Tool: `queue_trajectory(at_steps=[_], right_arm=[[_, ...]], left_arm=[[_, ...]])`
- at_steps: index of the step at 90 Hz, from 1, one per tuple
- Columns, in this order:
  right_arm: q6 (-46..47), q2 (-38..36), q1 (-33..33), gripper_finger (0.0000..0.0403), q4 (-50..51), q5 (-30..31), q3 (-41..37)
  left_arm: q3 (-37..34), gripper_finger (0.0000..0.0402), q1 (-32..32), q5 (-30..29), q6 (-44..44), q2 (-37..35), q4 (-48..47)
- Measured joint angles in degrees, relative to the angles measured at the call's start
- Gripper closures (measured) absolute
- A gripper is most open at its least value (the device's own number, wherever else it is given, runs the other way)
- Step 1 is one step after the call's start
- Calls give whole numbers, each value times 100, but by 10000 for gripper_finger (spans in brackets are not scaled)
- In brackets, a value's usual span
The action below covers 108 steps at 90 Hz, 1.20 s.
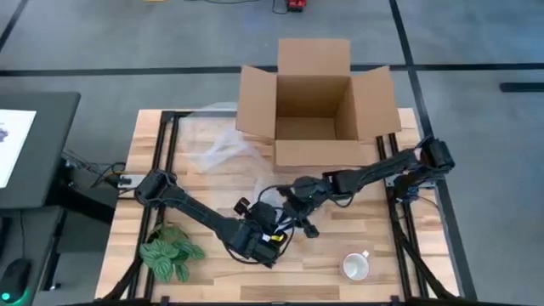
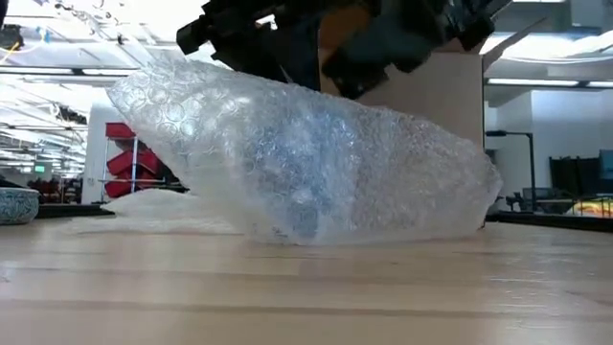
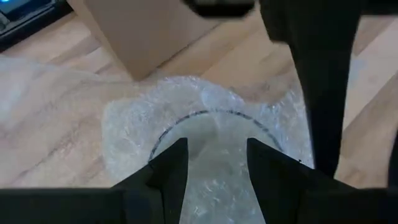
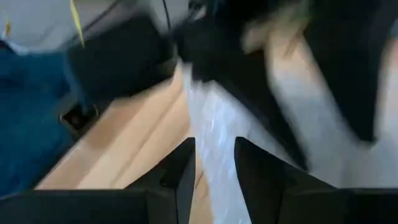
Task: Wrap mug
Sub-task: Wrap the white blue mug with bubble wrap
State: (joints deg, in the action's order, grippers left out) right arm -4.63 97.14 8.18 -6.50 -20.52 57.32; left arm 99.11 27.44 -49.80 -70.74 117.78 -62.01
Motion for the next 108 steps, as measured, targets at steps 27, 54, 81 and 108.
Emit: queue_trajectory(at_steps=[27,54,81,108], right_arm=[[259,252,-247,301,24,390,162],[552,256,-356,301,106,541,171],[918,256,-432,301,175,593,171],[930,245,-435,301,387,593,171]], left_arm=[[182,261,-1,-5,108,2,-365],[788,261,317,-5,354,-7,-631],[770,261,740,8,294,-17,-350],[192,261,529,-2,-62,-2,-391]])
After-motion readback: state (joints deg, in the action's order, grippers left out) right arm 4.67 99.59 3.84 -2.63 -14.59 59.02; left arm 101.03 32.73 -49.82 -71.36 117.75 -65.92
